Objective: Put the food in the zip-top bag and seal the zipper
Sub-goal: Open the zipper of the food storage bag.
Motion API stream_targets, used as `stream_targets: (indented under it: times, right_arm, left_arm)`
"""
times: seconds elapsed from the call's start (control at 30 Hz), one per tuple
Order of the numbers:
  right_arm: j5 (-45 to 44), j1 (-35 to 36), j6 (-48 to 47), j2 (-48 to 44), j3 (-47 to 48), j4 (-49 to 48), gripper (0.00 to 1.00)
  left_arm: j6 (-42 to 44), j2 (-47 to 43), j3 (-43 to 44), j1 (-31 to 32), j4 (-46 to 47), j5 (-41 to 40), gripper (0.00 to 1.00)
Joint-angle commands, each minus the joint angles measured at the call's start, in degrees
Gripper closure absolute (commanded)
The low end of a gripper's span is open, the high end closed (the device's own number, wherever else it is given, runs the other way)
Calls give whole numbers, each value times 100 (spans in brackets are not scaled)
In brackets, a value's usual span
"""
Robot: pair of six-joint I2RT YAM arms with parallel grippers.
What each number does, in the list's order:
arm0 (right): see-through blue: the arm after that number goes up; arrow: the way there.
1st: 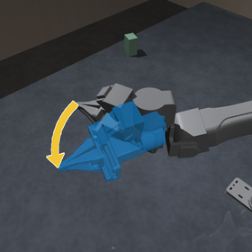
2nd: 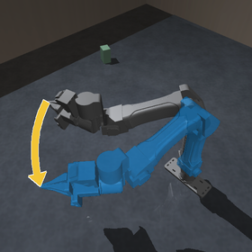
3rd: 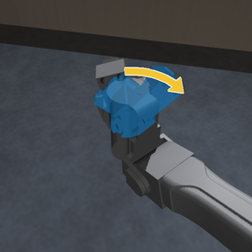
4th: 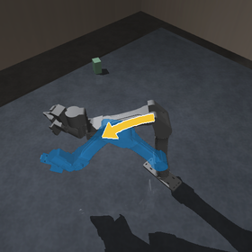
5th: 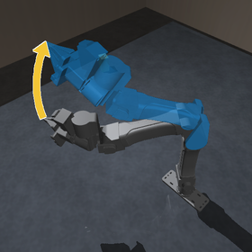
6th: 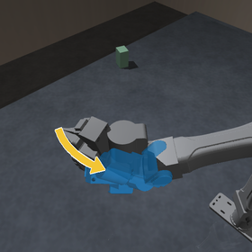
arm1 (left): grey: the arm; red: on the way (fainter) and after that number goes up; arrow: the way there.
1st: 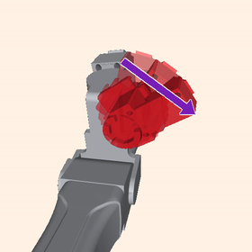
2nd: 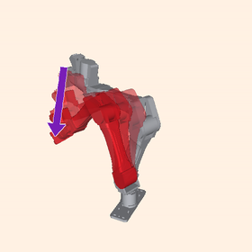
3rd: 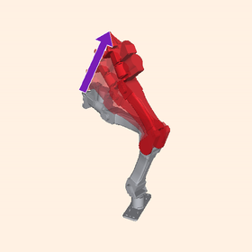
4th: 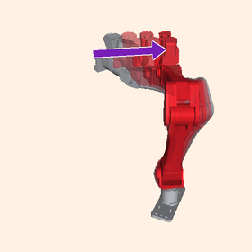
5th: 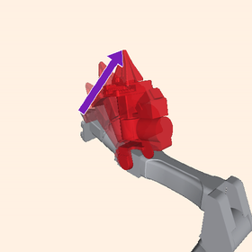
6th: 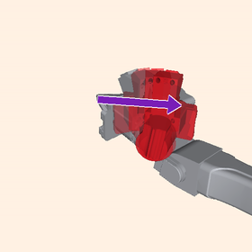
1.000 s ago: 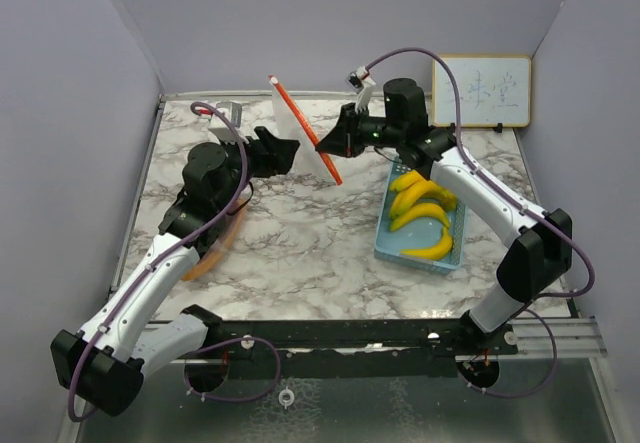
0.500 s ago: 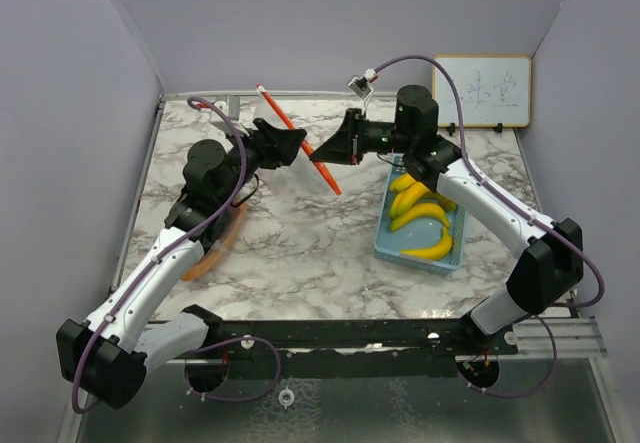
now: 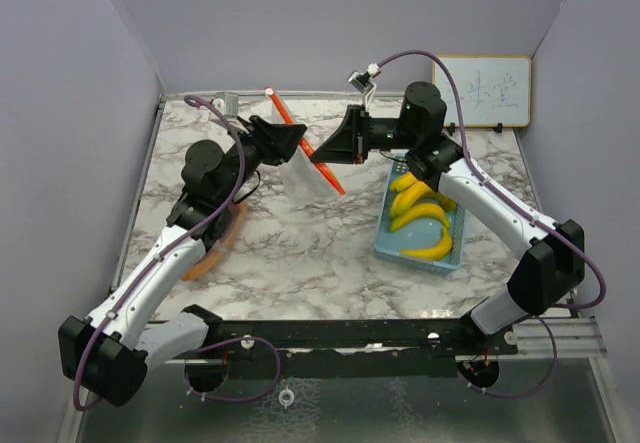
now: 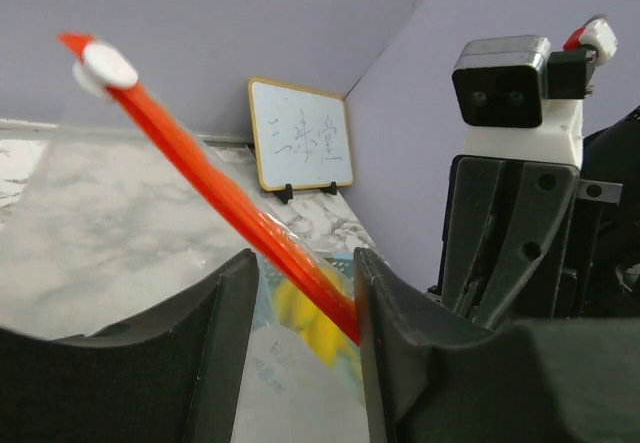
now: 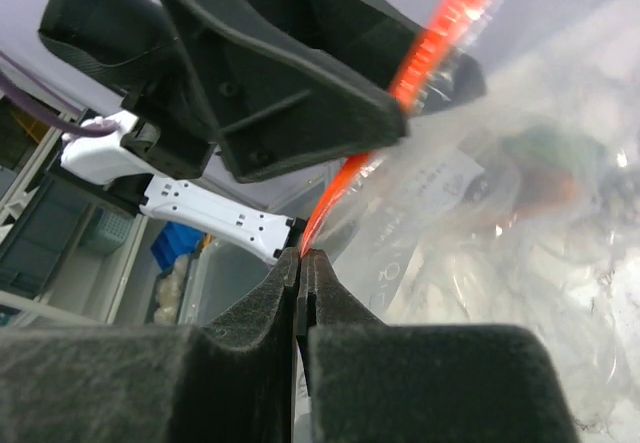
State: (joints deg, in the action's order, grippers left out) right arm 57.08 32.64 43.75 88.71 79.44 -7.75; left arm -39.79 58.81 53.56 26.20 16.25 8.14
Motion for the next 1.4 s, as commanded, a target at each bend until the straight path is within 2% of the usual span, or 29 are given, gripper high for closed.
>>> stream_targets:
  times: [0.0, 0.07, 0.1, 0.13, 0.23, 0.3, 0.4, 0.53, 0.87, 1.1, 1.23, 1.37]
  right_arm:
    - [421, 7, 33, -18, 106, -183, 98]
    - [383, 5, -89, -45, 105, -4, 97]
    - [366, 5, -170, -54, 110, 118, 97]
    - [326, 5, -249, -65, 128, 338, 94]
    - [-417, 5, -985, -78, 482, 1530, 62]
    - [-1223, 5, -1635, -37, 963, 2509, 51]
    - [-2137, 5, -2409, 72, 1629, 3365, 48]
    - [-2420, 42, -2904, 133, 2050, 3798, 43]
    - [-3582, 640, -3177, 336, 2419, 4539, 39]
    - [-3757, 787, -2907, 476, 2410, 4449, 40]
    - [-3755, 787, -2859, 536, 2291, 4378, 46]
    - [-3545, 787, -2776, 588, 2197, 4248, 66]
  left_arm:
    - [-99, 217, 170, -27, 435, 484, 66]
    - [-164, 289, 187, -26, 512, 549, 91]
    - [-206, 316, 206, -27, 500, 536, 100]
    - [-219, 342, 241, -33, 476, 531, 100]
    - [-168, 351, 328, -41, 370, 503, 100]
    - [-137, 337, 383, -52, 193, 432, 100]
    - [-136, 335, 496, -60, -193, 278, 100]
    - [-120, 455, 802, -69, -905, 105, 100]
    - [-104, 939, 1570, -70, -1942, -12, 100]
    - [-167, 1058, 1595, -66, -1904, 143, 100]
    - [-138, 1000, 1575, -64, -1896, 145, 100]
    - [-113, 959, 1567, -66, -1897, 112, 100]
